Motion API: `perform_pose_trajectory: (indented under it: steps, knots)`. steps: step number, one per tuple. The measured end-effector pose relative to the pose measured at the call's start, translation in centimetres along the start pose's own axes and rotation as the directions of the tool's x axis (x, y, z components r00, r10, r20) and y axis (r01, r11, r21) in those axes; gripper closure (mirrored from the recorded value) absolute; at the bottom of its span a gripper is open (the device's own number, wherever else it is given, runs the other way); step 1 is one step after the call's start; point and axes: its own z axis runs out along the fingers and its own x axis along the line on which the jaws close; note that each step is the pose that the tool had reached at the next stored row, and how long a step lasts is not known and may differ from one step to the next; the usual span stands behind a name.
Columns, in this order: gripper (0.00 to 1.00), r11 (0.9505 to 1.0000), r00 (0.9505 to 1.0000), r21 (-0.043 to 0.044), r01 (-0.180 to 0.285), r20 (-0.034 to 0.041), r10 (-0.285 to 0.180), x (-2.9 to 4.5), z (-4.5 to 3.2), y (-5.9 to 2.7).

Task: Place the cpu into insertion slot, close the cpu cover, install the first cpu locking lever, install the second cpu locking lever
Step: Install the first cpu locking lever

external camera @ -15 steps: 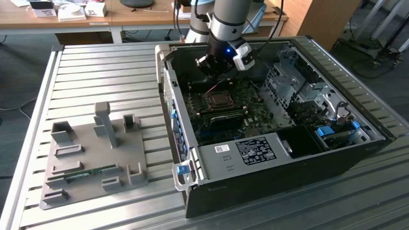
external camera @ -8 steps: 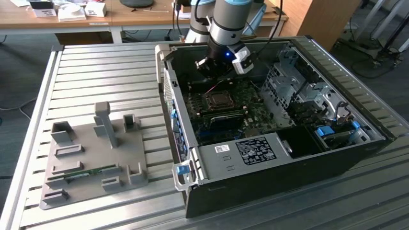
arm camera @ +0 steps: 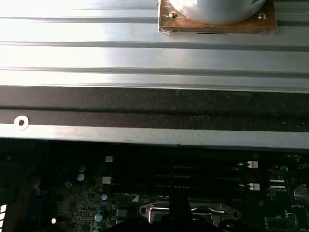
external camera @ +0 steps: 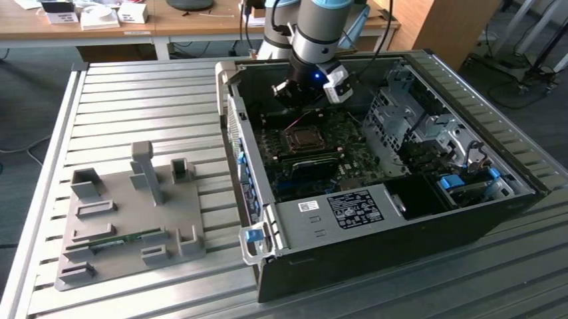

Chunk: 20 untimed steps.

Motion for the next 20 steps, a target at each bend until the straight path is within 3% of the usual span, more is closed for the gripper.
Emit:
perform_pose_trajectory:
  steps: [20]
  knots:
    - [0.89, 1.0000, 1.0000, -0.0011, 0.000, 0.0000, 0.000, -0.44, 0.27, 0.37]
